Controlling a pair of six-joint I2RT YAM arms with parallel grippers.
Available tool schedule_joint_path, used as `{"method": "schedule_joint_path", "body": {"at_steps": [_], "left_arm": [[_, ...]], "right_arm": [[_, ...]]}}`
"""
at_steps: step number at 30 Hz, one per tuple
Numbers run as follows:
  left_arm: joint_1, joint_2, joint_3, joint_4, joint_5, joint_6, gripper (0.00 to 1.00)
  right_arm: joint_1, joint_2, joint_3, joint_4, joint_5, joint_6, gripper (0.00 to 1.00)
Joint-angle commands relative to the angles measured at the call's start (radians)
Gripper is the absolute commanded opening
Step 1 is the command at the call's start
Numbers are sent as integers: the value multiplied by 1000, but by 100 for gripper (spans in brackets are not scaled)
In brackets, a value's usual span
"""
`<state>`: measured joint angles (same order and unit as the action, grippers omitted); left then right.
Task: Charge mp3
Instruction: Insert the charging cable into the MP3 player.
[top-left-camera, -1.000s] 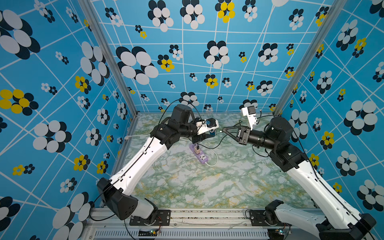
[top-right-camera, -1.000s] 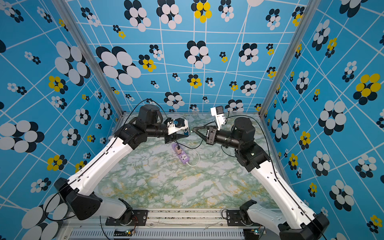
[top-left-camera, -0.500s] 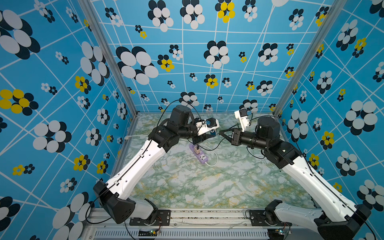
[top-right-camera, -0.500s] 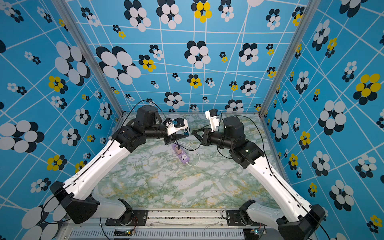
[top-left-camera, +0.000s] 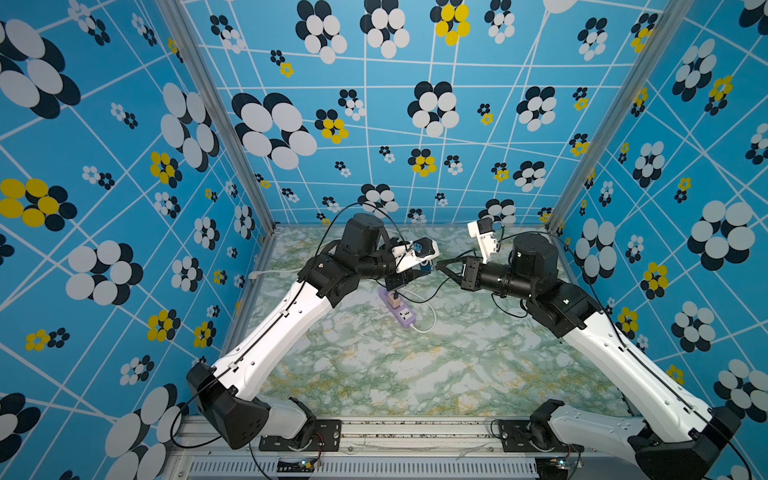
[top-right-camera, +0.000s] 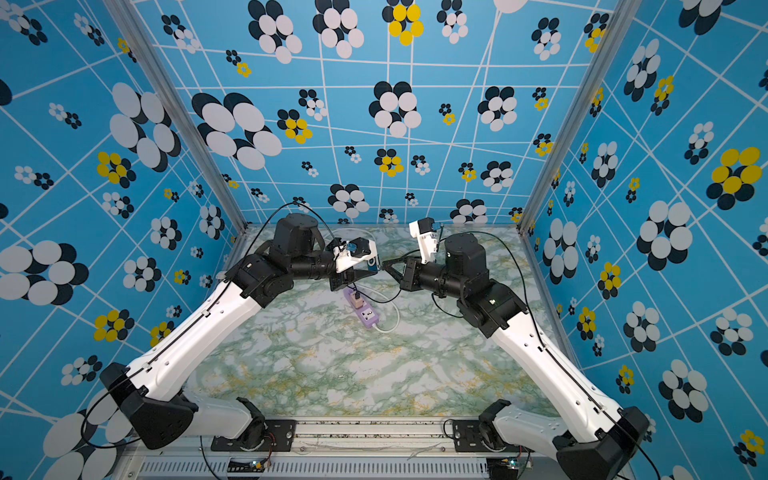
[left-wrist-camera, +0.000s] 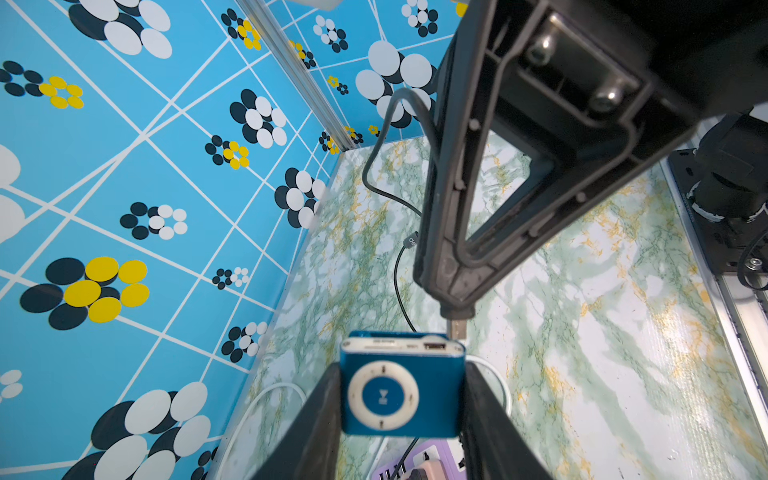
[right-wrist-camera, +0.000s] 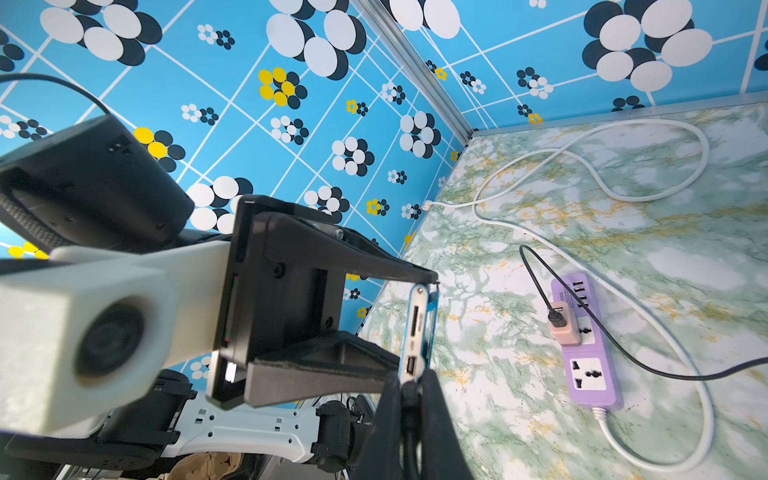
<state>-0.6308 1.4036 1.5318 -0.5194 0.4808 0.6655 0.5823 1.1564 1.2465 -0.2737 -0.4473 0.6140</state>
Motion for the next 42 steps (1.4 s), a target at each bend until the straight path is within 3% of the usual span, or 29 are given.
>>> {"method": "schedule_joint_path", "body": {"at_steps": [1, 42], "left_arm": [[-7, -24, -21, 7, -7, -13, 30], [-6, -63, -44, 54, -31, -88, 29]], "right_arm": [[7, 1, 41, 20, 5, -4, 0], [28, 62, 53, -30, 18, 3, 0]]}}
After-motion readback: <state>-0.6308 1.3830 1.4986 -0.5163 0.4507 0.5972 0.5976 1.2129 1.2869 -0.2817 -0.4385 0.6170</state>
